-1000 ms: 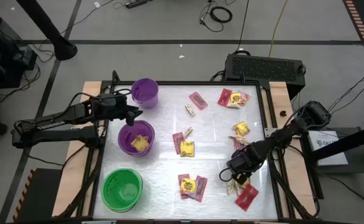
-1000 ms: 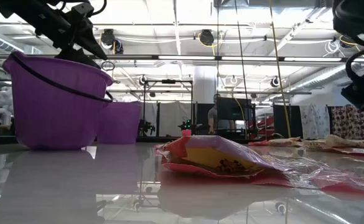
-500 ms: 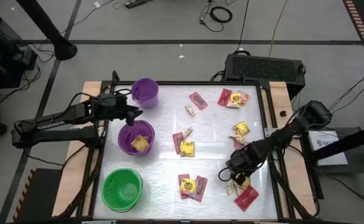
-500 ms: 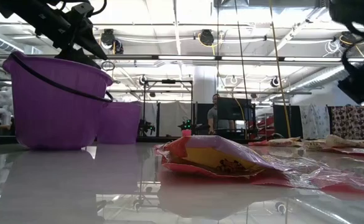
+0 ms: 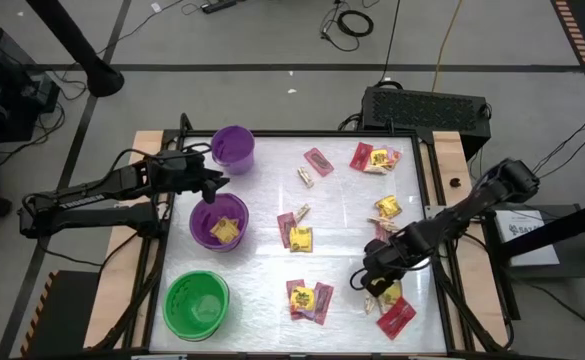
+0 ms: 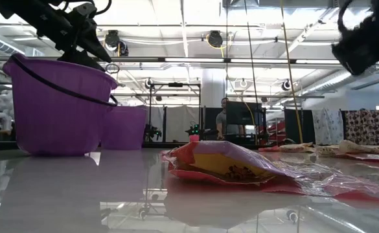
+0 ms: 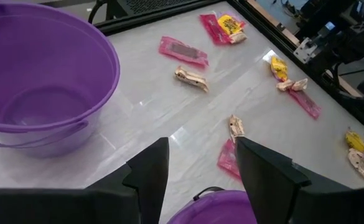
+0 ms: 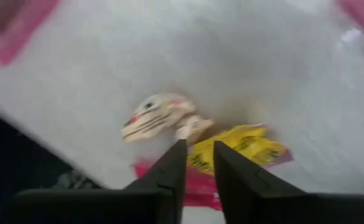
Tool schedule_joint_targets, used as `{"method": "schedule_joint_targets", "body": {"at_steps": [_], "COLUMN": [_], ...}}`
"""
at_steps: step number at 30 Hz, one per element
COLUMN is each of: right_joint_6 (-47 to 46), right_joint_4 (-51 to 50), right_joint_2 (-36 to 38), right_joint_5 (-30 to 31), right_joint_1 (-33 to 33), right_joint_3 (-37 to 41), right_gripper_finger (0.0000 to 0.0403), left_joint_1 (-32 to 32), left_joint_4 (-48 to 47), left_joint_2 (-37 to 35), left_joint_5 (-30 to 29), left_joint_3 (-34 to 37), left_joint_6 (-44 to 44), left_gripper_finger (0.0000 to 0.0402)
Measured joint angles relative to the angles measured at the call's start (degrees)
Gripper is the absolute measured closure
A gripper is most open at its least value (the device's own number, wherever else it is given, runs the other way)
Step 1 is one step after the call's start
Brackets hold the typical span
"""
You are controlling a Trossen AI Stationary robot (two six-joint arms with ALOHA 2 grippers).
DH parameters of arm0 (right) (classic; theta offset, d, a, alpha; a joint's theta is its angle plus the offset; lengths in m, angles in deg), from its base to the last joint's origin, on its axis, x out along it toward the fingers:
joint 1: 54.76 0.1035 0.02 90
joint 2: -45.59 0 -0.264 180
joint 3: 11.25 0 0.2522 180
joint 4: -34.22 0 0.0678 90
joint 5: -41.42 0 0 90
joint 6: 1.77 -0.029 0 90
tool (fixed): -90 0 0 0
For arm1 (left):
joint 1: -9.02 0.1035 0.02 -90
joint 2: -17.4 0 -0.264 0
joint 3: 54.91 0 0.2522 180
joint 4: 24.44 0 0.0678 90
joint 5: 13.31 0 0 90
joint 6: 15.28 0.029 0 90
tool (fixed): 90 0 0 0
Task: Sort candy by brand, put in halloween buckets
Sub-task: Put the yellow candy into the bottom purple bucket
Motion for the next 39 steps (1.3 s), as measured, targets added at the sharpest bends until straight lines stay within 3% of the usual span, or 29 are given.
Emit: {"method": "schedule_joint_targets", "body": {"at_steps": [9, 17, 23, 32, 39], "right_joint_6": [-5.0, -3.7, -3.5, -2.9, -3.8], "right_joint_4": [-1.5, -3.5, -3.7, -3.8, -4.7], "right_joint_2": [-5.2, -8.2, -8.3, -8.3, -8.3], "right_joint_5": [-0.2, 0.0, -0.1, 0.8, 7.8], "right_joint_1": [0.0, 0.0, 0.0, -0.6, -1.7], "right_joint_3": [0.0, 0.0, 0.0, 0.0, -3.8], "right_gripper_finger": [0.0216, 0.0188, 0.0232, 0.0383, 0.0401], "left_joint_1": [-0.4, -0.4, -0.4, -0.4, -0.4], "left_joint_4": [0.0, 0.0, 0.0, 0.1, 0.1], "left_joint_2": [0.0, 0.0, 0.0, 0.0, 0.0], "left_joint_5": [0.0, 0.0, -0.2, -0.2, -0.2], "left_joint_3": [0.0, 0.0, 0.0, 0.0, 0.0], "left_joint_6": [1.7, 2.7, 2.7, 2.6, 2.6], "left_gripper_finger": [0.021, 0.021, 0.021, 0.021, 0.021]}}
